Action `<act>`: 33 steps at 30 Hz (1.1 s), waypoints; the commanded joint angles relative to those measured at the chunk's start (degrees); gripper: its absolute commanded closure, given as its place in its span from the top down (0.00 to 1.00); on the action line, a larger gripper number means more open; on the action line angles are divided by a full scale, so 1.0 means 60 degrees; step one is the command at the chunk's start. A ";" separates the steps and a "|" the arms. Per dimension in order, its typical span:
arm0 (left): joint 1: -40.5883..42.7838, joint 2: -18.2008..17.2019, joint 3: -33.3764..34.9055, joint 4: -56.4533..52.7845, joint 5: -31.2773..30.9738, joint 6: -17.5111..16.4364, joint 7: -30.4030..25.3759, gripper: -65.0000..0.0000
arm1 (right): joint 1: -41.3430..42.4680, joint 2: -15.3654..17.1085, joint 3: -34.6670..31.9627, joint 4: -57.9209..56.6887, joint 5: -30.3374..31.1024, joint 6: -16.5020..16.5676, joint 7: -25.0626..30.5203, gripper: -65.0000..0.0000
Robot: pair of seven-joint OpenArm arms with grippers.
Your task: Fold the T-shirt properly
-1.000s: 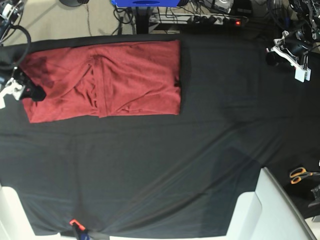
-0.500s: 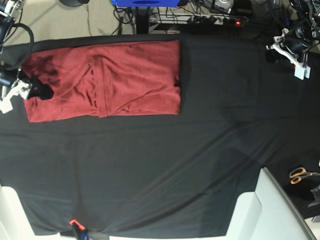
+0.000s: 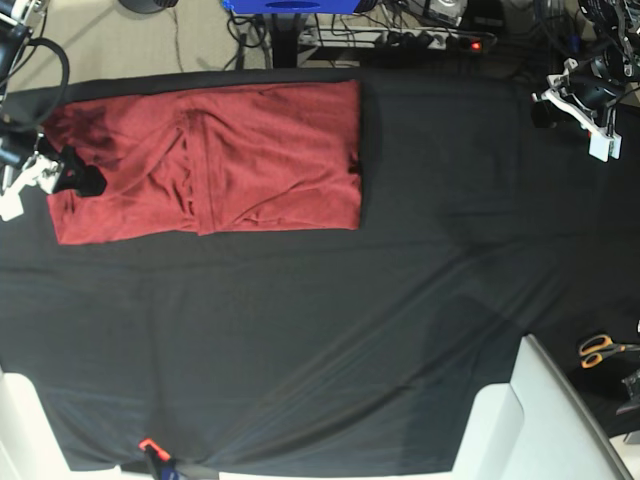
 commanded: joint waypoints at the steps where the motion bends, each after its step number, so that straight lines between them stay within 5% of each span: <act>1: 0.0053 -0.0171 -0.0069 0.0137 -0.0137 -0.0040 -0.0115 0.00 | -0.0113 0.0090 -0.0090 0.0125 -0.1243 -0.0566 -0.0134 0.92; 8: 0.0068 -0.0171 -0.0069 0.0137 -0.0137 -0.0040 -0.0115 0.00 | -0.0801 0.0090 0.0526 0.2631 -0.1243 -0.0566 0.1639 0.92; 12: 0.0068 -0.0171 -0.0069 0.0137 -0.0137 -0.0040 -0.0115 0.00 | -0.1006 0.0031 0.1273 0.3642 -0.1228 -0.1555 0.2020 0.92; 16: 0.0068 -0.0171 -0.0069 0.0137 -0.0137 -0.0040 -0.0115 0.00 | -0.1754 -0.0203 0.1170 0.5605 -0.1302 -0.1687 0.2006 0.92; 19: 0.0024 -0.0171 -0.0054 0.0137 -0.0137 -0.0040 -0.0115 0.00 | -0.2442 -0.0218 -0.0398 0.7627 -0.2283 -0.1687 0.2020 0.70; 24: 0.0009 -0.0142 -0.0039 0.0151 -0.0137 -0.0040 -0.0115 0.00 | -0.2457 -0.0716 -0.2156 0.8506 -0.4716 -0.1687 0.1962 0.00; 33: 0.0068 -0.0142 -0.0069 0.0151 -0.0137 -0.0040 -0.0115 0.00 | -0.1124 -0.1903 -0.2932 0.6997 -0.7514 -0.1687 0.1947 0.00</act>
